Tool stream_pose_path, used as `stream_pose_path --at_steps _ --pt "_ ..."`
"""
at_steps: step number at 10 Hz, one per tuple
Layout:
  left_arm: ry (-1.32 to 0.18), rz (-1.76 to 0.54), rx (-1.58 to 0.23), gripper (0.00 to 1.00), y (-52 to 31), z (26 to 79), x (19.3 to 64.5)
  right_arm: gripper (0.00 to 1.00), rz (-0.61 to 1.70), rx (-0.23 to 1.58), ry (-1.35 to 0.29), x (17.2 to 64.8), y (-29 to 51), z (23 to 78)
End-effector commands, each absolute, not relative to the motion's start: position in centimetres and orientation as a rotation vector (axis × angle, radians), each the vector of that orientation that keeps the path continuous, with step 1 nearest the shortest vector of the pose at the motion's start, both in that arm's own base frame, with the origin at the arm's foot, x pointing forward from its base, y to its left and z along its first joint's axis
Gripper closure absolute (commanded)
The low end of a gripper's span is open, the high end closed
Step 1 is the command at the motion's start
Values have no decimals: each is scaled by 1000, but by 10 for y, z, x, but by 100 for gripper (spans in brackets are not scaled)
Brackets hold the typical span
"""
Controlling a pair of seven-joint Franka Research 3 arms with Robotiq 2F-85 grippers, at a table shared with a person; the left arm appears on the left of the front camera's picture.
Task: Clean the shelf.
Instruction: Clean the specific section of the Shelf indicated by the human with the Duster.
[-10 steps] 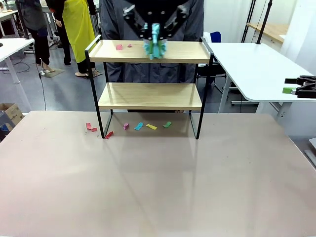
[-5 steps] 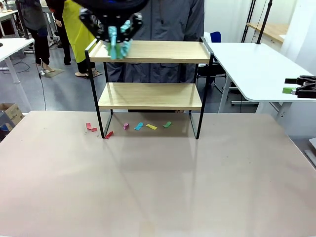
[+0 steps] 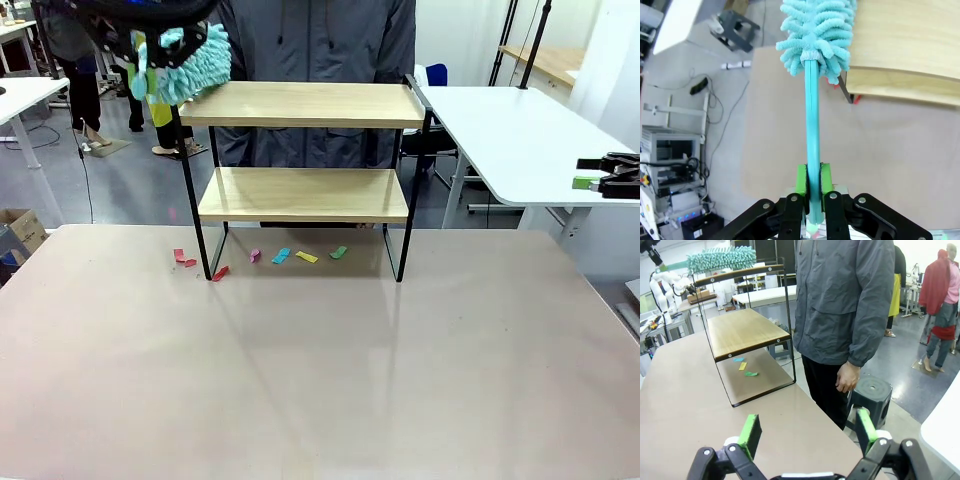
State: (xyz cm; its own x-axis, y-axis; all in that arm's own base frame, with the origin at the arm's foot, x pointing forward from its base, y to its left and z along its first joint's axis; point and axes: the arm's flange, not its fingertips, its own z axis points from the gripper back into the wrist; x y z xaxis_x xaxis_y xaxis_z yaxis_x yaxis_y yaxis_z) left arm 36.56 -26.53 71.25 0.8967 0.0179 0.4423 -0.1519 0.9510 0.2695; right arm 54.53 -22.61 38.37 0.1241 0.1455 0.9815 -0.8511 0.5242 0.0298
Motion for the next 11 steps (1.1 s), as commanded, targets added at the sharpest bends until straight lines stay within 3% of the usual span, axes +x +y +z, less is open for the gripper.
stream_pose_path --at_steps 1,7,11 --pt "-547 71 307 87 -262 727 356 0 832 720 -1240 546 -224 387" --pt "-620 5 -45 87 -234 786 337 0 832 720 -1240 546 -224 387" --pt "-473 -397 -474 87 -183 820 312 0 832 720 -1240 546 -224 387"
